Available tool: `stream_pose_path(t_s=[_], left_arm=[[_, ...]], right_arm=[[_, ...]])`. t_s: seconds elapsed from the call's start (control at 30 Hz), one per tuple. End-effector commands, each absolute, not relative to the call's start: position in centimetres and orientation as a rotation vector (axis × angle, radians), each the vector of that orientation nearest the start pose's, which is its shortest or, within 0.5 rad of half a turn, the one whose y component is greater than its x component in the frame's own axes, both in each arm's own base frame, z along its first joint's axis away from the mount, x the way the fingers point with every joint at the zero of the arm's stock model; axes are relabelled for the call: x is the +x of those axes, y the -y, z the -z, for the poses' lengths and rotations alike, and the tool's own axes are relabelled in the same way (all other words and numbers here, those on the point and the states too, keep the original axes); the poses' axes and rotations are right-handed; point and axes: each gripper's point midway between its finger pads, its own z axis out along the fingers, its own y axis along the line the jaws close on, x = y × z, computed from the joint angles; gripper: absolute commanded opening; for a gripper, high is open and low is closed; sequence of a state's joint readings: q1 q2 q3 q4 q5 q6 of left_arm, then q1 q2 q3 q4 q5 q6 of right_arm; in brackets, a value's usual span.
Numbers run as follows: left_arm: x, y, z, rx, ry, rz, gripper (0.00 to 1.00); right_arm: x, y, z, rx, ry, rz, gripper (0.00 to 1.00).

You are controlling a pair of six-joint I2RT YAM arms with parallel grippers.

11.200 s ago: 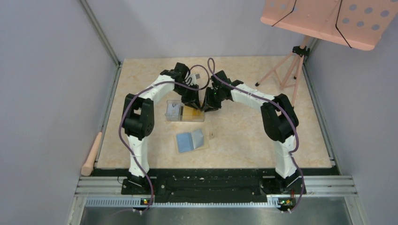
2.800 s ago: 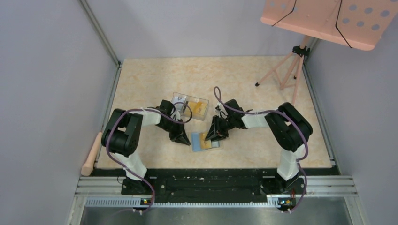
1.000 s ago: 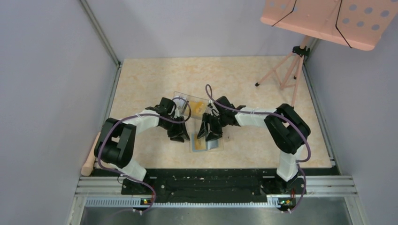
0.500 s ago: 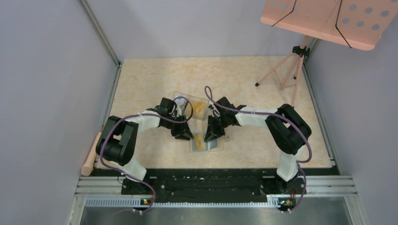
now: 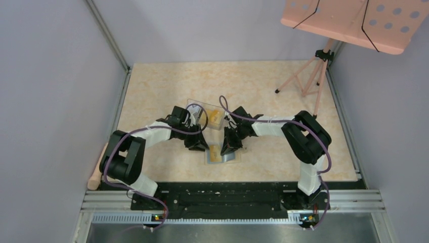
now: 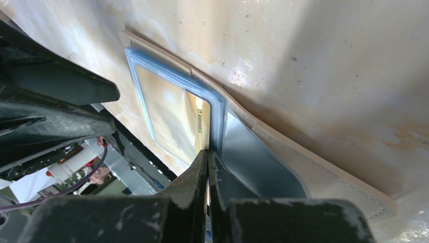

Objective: Put the credit cards into the card holder
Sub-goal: Insert the credit card into the card holder, then turn over the card slot in the card holder.

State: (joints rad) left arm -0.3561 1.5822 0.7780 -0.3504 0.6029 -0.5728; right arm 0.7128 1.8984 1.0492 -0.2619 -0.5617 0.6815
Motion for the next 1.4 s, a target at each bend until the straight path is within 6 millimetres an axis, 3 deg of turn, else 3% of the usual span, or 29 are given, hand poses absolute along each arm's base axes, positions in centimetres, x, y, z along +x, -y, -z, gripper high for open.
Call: stream_pose_path(t_s=[0.0,0.17,0.57,0.8,0.93,1.1,1.37], left_arm=[[23.2,21.7,-5.6,-0.076,-2.771,1.109,0.36],[23.2,22.4,-5.6,-0.089,-2.761,1.178,0.36],[22.4,22.6,-1.7,-0.098,-2.871,1.164,0.34],[22.5,22.9,-3.2,-0.028,-2.858,1.121,0.13],[22.6,22.2,-3.9,0.016,-2.884,0.967,0.16],[22.4,22.2,-4.5,0.085,-2.930,0.831,0.31],[22.3,23.3,-4.4,0.230,-2.978,0.698,0.23]], right_arm=[[20.7,-32.8,-0.5,-0.274,-2.968,-1.013,0.00],[20.6,-32.7,-0.4,-0.264,-2.970,-1.014,0.00],[20.2,-32.8,-0.4,-0.238,-2.975,-1.045,0.00],[20.2,-32.9,-0.6,-0.229,-2.975,-1.053,0.00],[20.2,-33.1,-0.8,-0.234,-2.972,-1.062,0.00],[20.4,-33.1,-1.1,-0.250,-2.974,-1.054,0.00],[20.5,-33.2,-1.3,-0.266,-2.978,-1.047,0.00]])
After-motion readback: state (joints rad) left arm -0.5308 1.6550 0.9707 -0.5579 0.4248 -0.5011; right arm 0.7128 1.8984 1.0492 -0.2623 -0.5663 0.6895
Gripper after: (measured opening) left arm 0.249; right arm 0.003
